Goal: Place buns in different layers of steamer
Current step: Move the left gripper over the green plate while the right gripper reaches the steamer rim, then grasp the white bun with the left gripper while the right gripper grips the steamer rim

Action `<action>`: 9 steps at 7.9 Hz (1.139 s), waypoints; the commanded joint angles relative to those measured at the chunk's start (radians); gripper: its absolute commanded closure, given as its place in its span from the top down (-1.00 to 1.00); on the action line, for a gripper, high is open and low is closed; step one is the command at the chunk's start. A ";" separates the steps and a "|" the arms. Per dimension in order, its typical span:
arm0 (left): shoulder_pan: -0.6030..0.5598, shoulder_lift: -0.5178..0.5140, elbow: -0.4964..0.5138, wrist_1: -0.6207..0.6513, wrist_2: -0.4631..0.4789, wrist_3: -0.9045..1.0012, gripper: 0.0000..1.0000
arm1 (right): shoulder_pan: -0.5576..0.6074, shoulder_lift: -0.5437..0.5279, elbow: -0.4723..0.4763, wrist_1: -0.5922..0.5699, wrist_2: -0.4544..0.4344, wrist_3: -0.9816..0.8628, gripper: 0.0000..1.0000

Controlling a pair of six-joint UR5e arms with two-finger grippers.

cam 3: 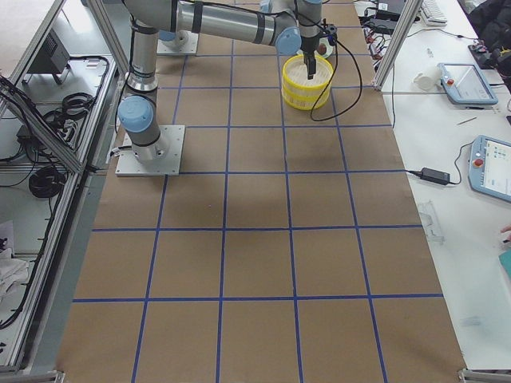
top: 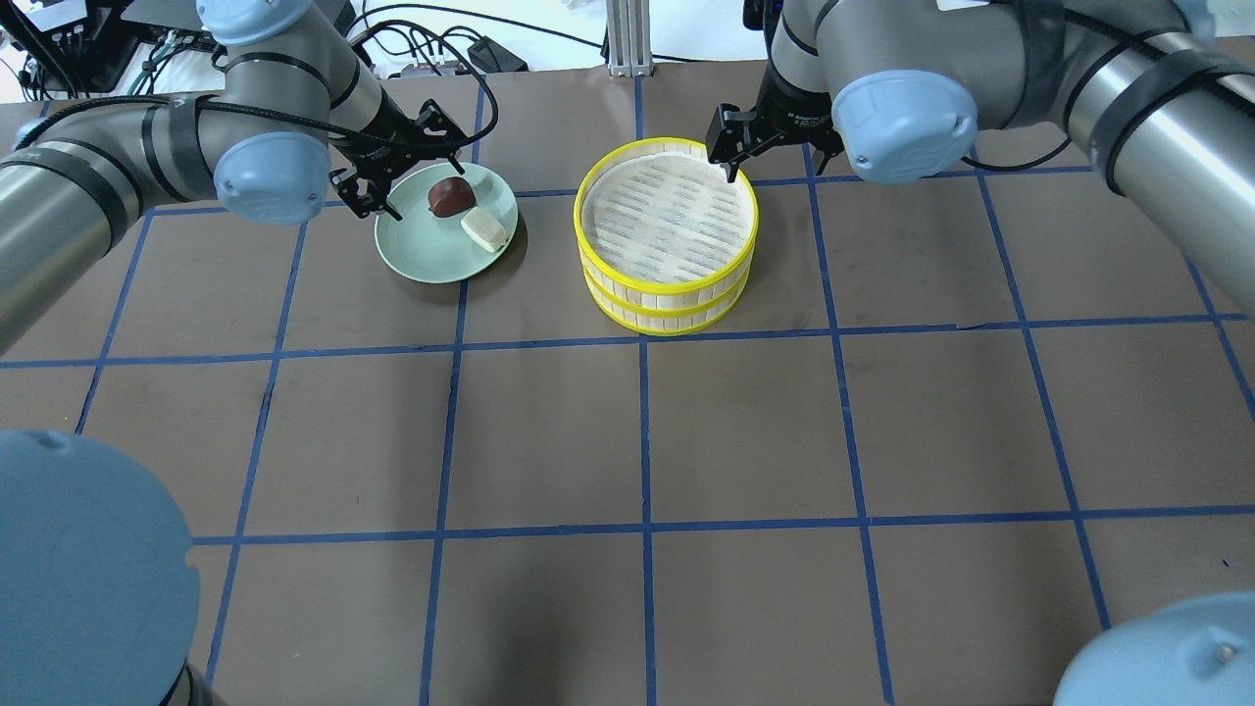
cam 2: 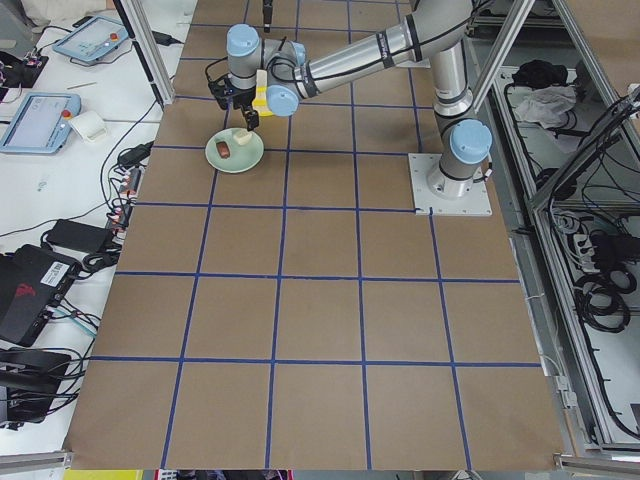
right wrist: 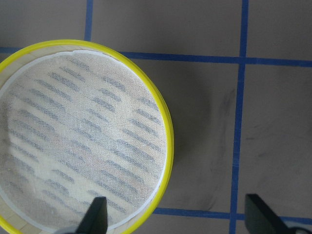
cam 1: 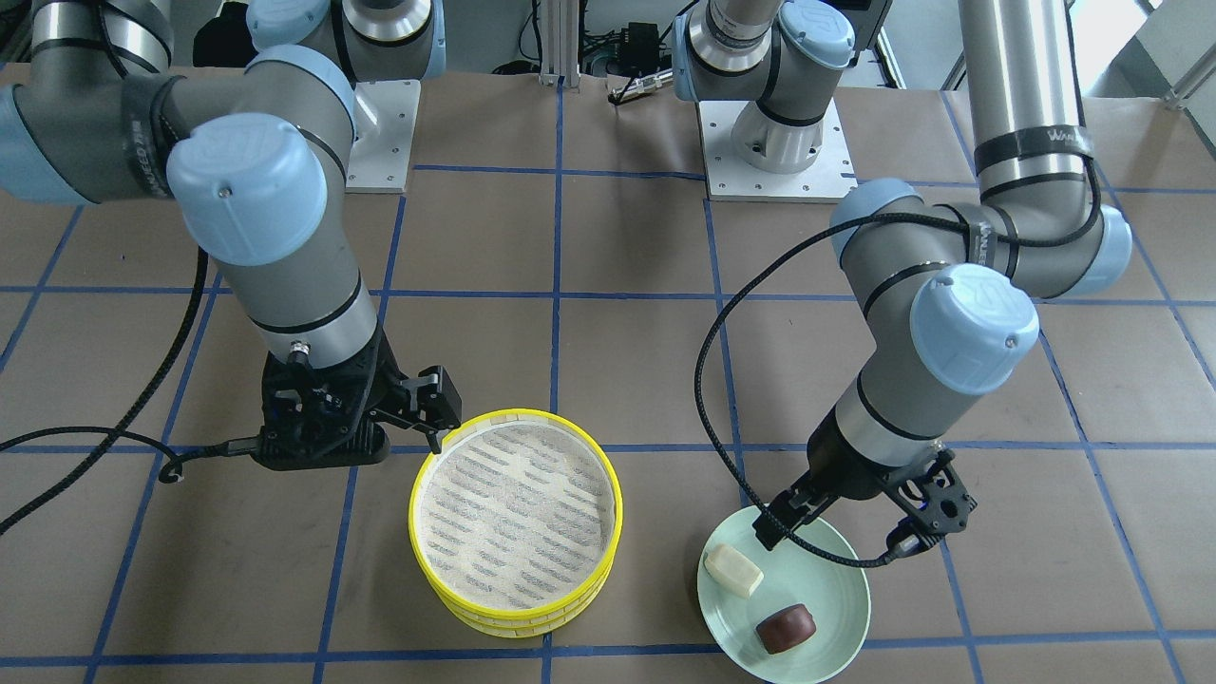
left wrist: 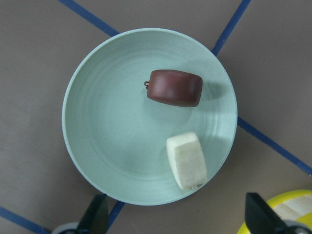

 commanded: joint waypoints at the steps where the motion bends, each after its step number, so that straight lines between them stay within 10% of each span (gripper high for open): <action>1: 0.000 -0.092 0.013 0.099 -0.057 -0.052 0.88 | 0.009 0.046 0.016 -0.086 0.018 0.016 1.00; 9: 0.000 -0.209 0.032 0.132 -0.070 -0.057 0.93 | 0.009 0.138 0.061 -0.169 0.037 0.035 1.00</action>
